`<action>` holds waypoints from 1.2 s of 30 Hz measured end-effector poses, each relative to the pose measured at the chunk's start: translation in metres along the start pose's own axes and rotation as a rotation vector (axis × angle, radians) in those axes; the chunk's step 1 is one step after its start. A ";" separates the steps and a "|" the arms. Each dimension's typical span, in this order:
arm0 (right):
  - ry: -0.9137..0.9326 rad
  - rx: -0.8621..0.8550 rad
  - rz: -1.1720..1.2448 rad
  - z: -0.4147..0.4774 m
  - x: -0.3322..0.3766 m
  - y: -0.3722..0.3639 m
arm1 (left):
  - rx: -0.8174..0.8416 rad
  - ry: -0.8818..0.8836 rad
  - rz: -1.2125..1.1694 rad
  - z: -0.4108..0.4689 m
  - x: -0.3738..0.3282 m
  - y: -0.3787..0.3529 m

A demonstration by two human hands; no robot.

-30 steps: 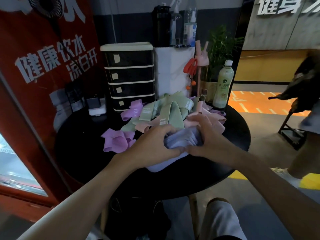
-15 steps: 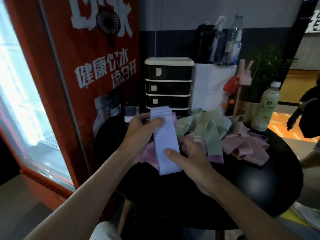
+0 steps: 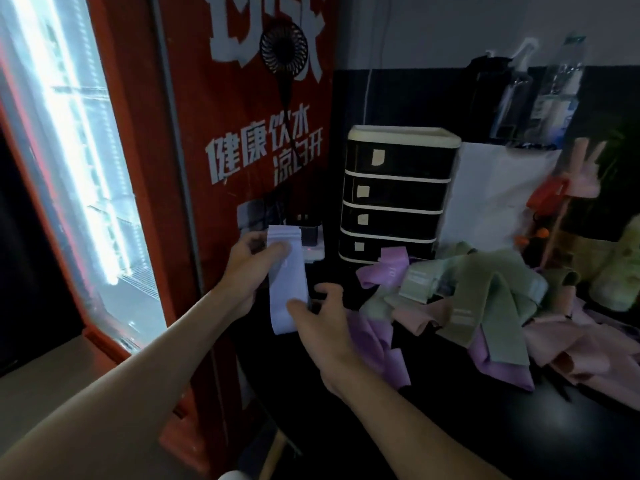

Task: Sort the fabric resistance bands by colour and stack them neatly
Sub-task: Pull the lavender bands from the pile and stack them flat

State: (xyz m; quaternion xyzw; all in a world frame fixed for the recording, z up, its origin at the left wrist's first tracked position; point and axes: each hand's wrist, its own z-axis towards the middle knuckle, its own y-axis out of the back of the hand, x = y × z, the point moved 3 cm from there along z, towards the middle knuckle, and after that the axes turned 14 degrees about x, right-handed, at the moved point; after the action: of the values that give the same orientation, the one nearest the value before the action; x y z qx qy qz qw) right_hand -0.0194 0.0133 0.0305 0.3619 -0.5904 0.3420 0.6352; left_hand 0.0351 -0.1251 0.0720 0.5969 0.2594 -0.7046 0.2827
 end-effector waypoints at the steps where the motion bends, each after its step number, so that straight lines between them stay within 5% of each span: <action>1: -0.009 -0.024 -0.009 0.009 -0.003 -0.004 | -0.011 0.002 0.006 0.007 0.003 0.004; 16: 0.143 0.027 -0.325 0.073 -0.031 -0.018 | -0.143 -0.001 0.117 0.077 0.060 0.051; 23: 0.258 0.121 -0.699 0.075 -0.034 -0.024 | -0.076 -0.037 0.268 0.094 0.075 0.055; 36: 0.289 0.113 -0.715 0.078 -0.035 -0.023 | -0.085 -0.190 0.495 0.073 0.068 0.070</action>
State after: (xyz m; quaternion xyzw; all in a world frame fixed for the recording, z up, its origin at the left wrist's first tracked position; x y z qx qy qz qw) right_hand -0.0412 -0.0661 -0.0022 0.5275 -0.3114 0.1785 0.7700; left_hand 0.0258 -0.2319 0.0144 0.5610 0.1070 -0.6555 0.4942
